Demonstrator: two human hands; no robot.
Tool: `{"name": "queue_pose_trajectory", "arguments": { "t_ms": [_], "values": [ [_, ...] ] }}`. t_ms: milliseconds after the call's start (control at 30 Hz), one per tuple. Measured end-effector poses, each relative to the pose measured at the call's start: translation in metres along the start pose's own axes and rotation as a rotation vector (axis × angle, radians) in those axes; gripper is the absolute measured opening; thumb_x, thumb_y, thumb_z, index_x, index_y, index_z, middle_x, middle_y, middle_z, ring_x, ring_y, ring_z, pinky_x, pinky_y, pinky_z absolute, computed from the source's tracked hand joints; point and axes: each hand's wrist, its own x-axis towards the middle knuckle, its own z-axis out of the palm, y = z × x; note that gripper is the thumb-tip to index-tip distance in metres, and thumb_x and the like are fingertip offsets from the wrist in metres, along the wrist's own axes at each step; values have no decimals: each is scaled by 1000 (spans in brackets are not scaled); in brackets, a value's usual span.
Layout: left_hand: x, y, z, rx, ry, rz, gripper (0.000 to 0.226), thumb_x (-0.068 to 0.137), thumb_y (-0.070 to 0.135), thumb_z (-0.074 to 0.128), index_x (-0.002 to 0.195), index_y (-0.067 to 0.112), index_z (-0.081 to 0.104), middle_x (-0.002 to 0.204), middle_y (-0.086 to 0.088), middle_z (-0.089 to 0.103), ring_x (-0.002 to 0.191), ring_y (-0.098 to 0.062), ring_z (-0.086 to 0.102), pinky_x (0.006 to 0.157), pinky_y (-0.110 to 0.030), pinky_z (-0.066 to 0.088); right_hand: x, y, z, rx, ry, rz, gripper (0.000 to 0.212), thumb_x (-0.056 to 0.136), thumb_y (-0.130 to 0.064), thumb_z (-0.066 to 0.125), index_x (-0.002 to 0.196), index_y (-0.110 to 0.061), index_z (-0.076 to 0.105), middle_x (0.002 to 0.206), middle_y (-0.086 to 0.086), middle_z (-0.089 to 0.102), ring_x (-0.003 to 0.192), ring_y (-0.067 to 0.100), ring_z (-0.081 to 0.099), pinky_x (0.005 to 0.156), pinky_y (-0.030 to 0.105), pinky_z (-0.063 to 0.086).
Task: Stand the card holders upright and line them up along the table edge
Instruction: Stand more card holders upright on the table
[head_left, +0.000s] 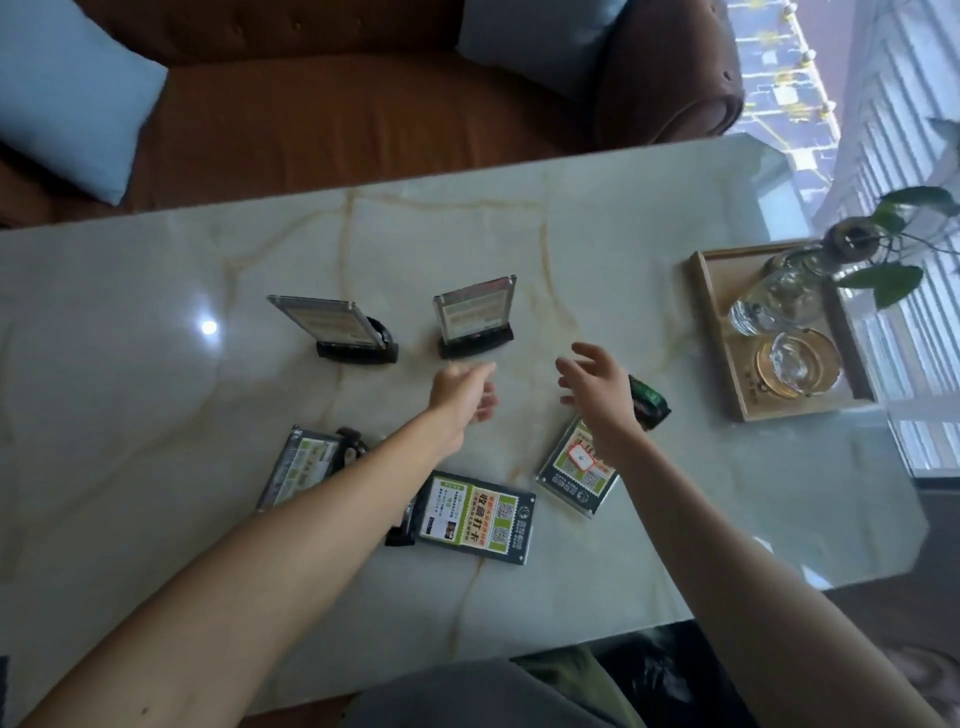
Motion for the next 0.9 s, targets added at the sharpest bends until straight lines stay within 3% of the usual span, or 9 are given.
{"name": "queue_pose_trajectory", "arguments": {
  "t_ms": [67, 167, 233, 300, 400, 533, 633, 767, 900],
  "values": [
    [0, -18, 22, 158, -69, 10, 29, 89, 31, 68, 108, 10, 62, 92, -5, 62, 81, -19, 59, 69, -33, 50, -13, 27, -14, -22, 104, -23, 53, 88, -27, 70, 137, -15, 55, 120, 8, 66, 106, 19, 66, 89, 33, 55],
    [-4, -40, 47, 402, -151, 83, 52, 81, 41, 75, 125, 16, 60, 118, -4, 63, 104, -19, 60, 89, -31, 48, -28, 61, -30, -86, 205, -30, 66, 85, -30, 74, 144, -15, 49, 138, 9, 56, 125, 21, 55, 106, 44, 46],
    [-6, -51, 59, 519, -207, 113, 64, 79, 42, 77, 134, 18, 55, 136, -5, 57, 124, -21, 55, 98, -27, 41, -37, 81, -38, -95, 238, -9, 71, 83, -32, 75, 145, -16, 47, 139, 8, 53, 127, 22, 53, 107, 46, 45],
    [-7, -60, 69, 601, -241, 111, 75, 77, 42, 79, 141, 17, 49, 145, -6, 53, 132, -23, 50, 100, -28, 38, -45, 99, -44, -99, 273, 26, 71, 82, -33, 75, 145, -18, 46, 131, 5, 52, 121, 19, 53, 103, 39, 47],
    [-9, -73, 79, 687, -269, 89, 80, 78, 44, 79, 143, 12, 45, 142, -10, 55, 127, -25, 55, 102, -32, 42, -52, 118, -47, 12, 285, 118, 58, 85, -23, 74, 137, -14, 48, 120, 6, 63, 106, 15, 63, 83, 29, 54],
    [-8, -80, 84, 754, -247, 108, 67, 82, 40, 77, 137, 9, 53, 134, -9, 62, 119, -24, 59, 98, -31, 46, -53, 129, -47, 124, 248, 245, 38, 86, -15, 72, 119, -8, 56, 109, 10, 71, 94, 21, 70, 78, 37, 59],
    [-9, -79, 82, 774, -237, 95, 53, 81, 35, 79, 124, 9, 63, 123, -7, 68, 110, -23, 63, 100, -39, 50, -52, 124, -51, 165, 223, 308, 35, 88, -12, 68, 120, -10, 54, 103, 10, 71, 85, 20, 72, 55, 27, 53],
    [-16, -68, 74, 658, -236, 142, 30, 82, 20, 78, 108, 23, 63, 108, -1, 71, 96, -19, 69, 92, -42, 58, -50, 110, -61, 139, 214, 218, 40, 91, -5, 63, 124, -20, 49, 94, 6, 65, 70, 9, 71, 49, 21, 53],
    [-22, -44, 67, 577, -233, 211, 32, 81, 22, 80, 110, 23, 64, 98, -6, 73, 89, -22, 72, 86, -43, 60, -46, 82, -70, 194, 157, 157, 27, 88, 0, 63, 110, -16, 60, 83, 6, 65, 53, 3, 68, 43, 17, 49]
  ]
}}
